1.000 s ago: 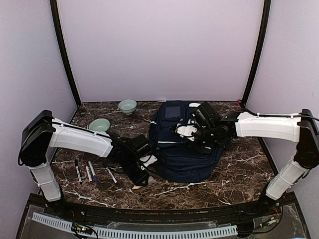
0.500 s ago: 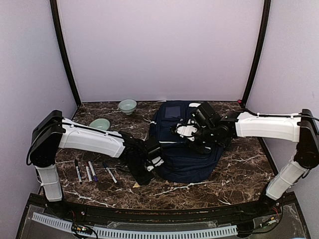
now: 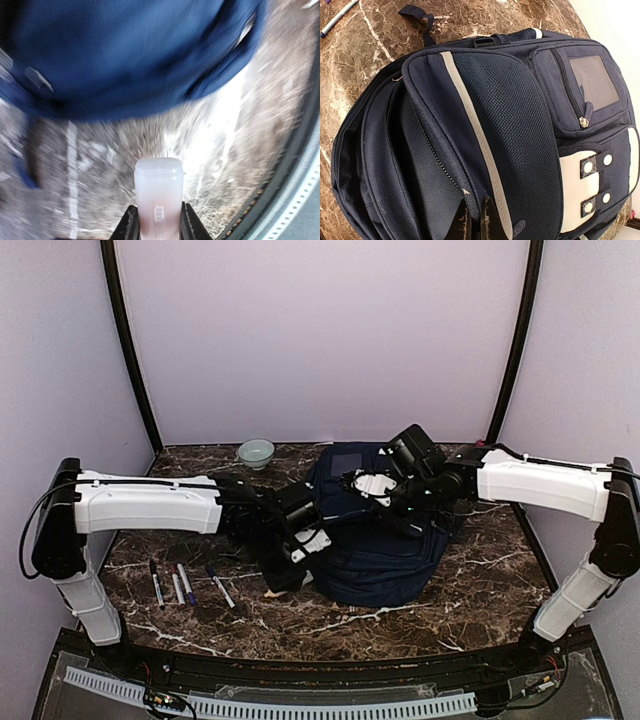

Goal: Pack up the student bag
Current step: Pick up the pen at the center of the board, then place the pen in the upper front pocket of the bag, then pick up the pen at the center of the board.

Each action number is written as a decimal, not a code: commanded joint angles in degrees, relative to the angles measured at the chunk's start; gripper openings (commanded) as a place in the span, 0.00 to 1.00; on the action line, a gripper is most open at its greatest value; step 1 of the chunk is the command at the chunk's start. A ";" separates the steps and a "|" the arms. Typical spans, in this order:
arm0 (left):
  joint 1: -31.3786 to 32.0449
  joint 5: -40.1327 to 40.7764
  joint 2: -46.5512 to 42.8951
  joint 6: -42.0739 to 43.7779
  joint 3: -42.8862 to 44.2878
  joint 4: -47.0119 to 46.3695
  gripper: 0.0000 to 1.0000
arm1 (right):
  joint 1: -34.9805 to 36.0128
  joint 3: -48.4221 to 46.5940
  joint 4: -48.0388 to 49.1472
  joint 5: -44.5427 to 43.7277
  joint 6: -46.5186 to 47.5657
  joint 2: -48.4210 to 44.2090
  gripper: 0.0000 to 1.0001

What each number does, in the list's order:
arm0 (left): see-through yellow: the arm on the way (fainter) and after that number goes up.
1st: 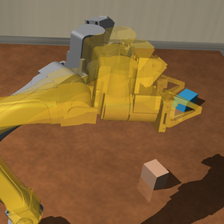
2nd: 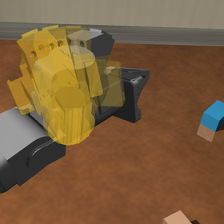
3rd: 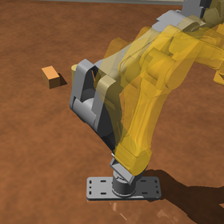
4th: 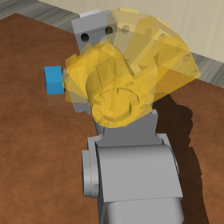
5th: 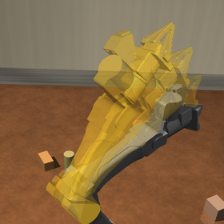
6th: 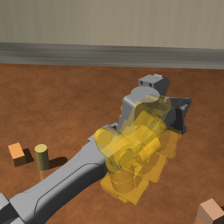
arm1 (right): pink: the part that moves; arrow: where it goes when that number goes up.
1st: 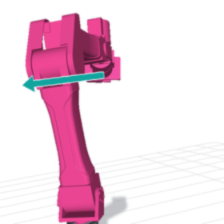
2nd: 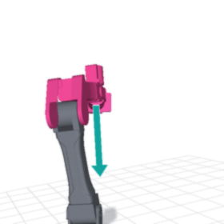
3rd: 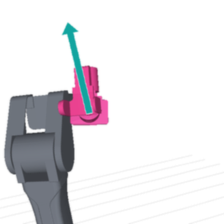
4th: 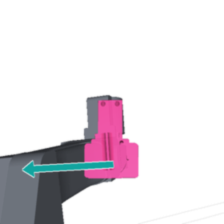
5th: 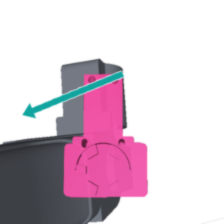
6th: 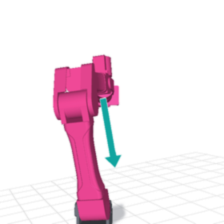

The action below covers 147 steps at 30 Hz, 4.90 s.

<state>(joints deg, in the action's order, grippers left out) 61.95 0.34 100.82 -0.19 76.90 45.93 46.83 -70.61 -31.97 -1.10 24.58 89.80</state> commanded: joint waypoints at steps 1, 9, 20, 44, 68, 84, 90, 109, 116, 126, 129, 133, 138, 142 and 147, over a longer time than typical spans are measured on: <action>0.27 -0.74 -5.16 6.96 7.82 0.52 0.07 | -0.83 -3.53 2.39 1.19 -1.20 -1.29 0.00; 2.78 0.83 1.51 16.67 15.37 -12.86 0.06 | -2.10 -7.04 0.94 1.80 -0.77 -0.45 0.00; 5.02 11.16 15.23 30.96 23.88 -20.54 0.06 | -3.42 -9.19 -0.02 4.82 -1.35 0.02 0.00; 3.78 33.97 26.04 54.99 23.50 -46.63 0.20 | -3.74 -9.02 -0.20 7.51 -2.47 -0.24 0.00; 13.56 31.37 -1.93 22.41 3.44 -30.87 0.46 | -5.61 -3.70 3.43 9.34 -2.56 -0.26 0.00; -9.04 24.27 -12.46 -48.22 -12.13 -1.47 0.36 | -5.61 -2.26 3.75 10.79 -2.84 -0.31 0.00; -16.85 17.30 -15.68 -57.74 -17.86 1.37 0.34 | -5.63 -2.32 3.67 11.11 -2.87 -0.18 0.00; -21.35 7.71 -12.34 -63.40 -23.62 -1.66 0.31 | -5.61 -2.43 3.38 11.98 -2.87 0.45 0.00; -21.85 6.07 -11.09 -63.61 -25.08 -4.36 0.30 | -5.61 -2.43 3.19 12.09 -2.92 0.55 0.00; -22.53 5.17 -9.60 -64.50 -26.52 -5.71 0.28 | -5.61 -2.43 3.14 12.25 -2.91 0.73 0.00; -22.58 4.56 -9.19 -64.50 -26.78 -6.25 0.26 | -5.61 -2.34 3.17 12.18 -2.88 0.80 0.00; -22.58 4.68 -8.99 -64.06 -26.77 -6.44 0.22 | -5.61 -2.34 3.18 12.18 -2.87 0.81 0.00; -22.56 4.92 -9.24 -62.51 -26.59 -7.48 0.16 | -5.61 -2.34 3.09 12.24 -2.86 0.99 0.00; -22.58 3.46 -8.27 -58.41 -25.62 -9.09 0.08 | -5.61 -2.41 3.05 12.32 -2.87 0.94 0.00; -22.49 1.53 -6.99 -51.91 -24.43 -10.85 0.00 | -5.61 -2.43 3.05 12.44 -2.92 1.03 0.00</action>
<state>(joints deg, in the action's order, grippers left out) 39.68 3.88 92.60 -58.26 51.68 36.95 41.56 -73.08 -32.69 10.50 22.17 90.43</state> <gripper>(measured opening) 0.081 0.029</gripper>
